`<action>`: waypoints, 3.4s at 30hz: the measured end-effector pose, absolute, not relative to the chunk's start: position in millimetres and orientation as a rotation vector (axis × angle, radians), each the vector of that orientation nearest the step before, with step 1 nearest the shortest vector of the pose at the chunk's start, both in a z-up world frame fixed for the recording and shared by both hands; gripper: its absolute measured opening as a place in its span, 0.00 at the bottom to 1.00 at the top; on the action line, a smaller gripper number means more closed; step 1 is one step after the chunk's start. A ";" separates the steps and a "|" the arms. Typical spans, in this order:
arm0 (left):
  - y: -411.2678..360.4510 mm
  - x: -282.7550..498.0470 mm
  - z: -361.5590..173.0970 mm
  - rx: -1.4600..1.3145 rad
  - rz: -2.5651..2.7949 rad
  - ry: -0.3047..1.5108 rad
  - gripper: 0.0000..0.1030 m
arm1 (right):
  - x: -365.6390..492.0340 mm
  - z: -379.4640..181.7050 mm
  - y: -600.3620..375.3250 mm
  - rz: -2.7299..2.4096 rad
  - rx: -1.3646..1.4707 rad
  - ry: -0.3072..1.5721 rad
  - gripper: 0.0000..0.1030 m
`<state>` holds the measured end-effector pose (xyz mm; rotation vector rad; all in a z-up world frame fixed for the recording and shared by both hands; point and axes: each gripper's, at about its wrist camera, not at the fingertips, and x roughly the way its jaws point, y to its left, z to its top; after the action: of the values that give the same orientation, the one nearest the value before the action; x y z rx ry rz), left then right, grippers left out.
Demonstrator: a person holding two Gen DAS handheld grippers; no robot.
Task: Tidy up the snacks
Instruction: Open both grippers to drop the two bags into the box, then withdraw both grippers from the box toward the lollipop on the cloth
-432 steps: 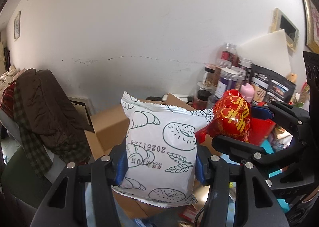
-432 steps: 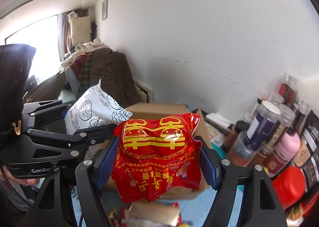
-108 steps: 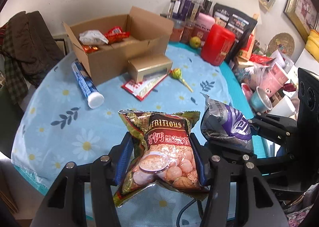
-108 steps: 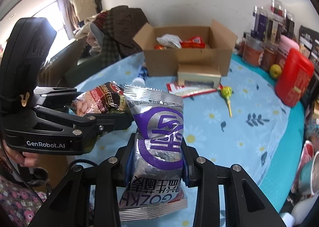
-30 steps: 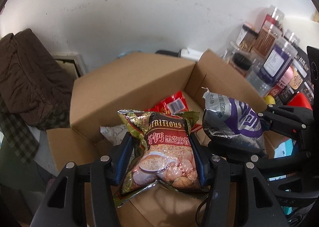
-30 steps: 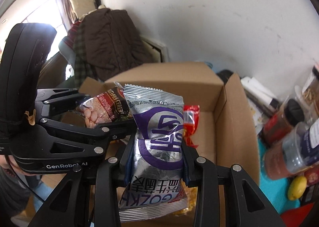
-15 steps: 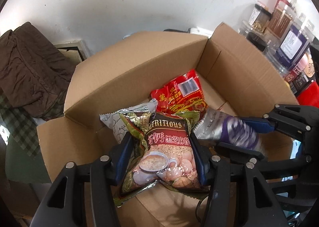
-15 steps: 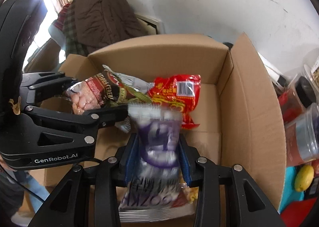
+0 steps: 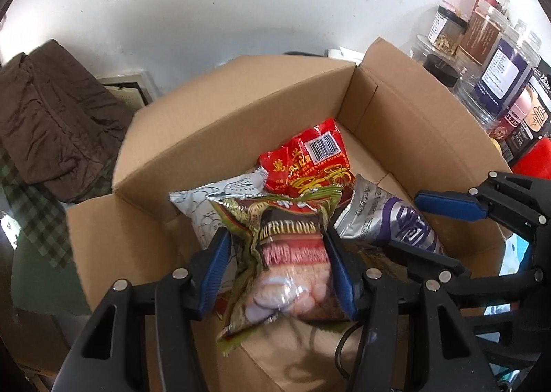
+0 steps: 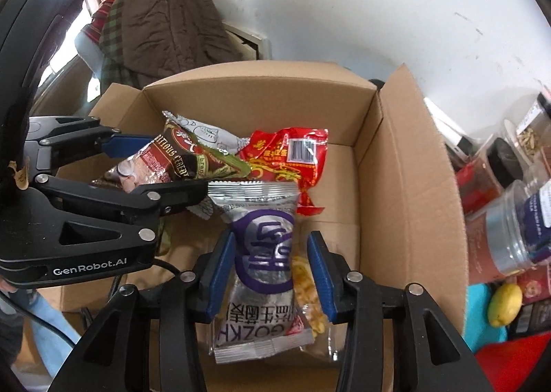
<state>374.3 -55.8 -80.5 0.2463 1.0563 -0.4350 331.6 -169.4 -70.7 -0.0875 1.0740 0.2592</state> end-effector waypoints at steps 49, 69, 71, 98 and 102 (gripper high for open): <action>-7.0 149.1 106.9 0.156 -0.438 0.546 0.79 | 114.3 116.4 -165.8 0.130 -0.075 0.553 0.75; 8.8 73.0 42.2 0.118 -0.484 0.634 0.79 | 26.2 39.8 -149.2 0.114 0.019 0.592 0.75; 8.8 69.7 33.6 0.119 -0.482 0.647 0.79 | 22.0 33.1 -149.9 0.111 0.032 0.597 0.75; 1.6 118.3 -75.7 0.033 -0.365 0.866 0.79 | 67.4 -72.6 -194.9 0.042 0.112 0.781 0.75; 0.6 135.9 -91.3 0.009 -0.336 0.900 0.79 | 85.7 -89.0 -204.4 0.030 0.125 0.818 0.73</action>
<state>135.9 0.6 -91.3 0.0086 0.8995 -0.3363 85.7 -204.4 -89.0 0.1249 0.8180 0.0304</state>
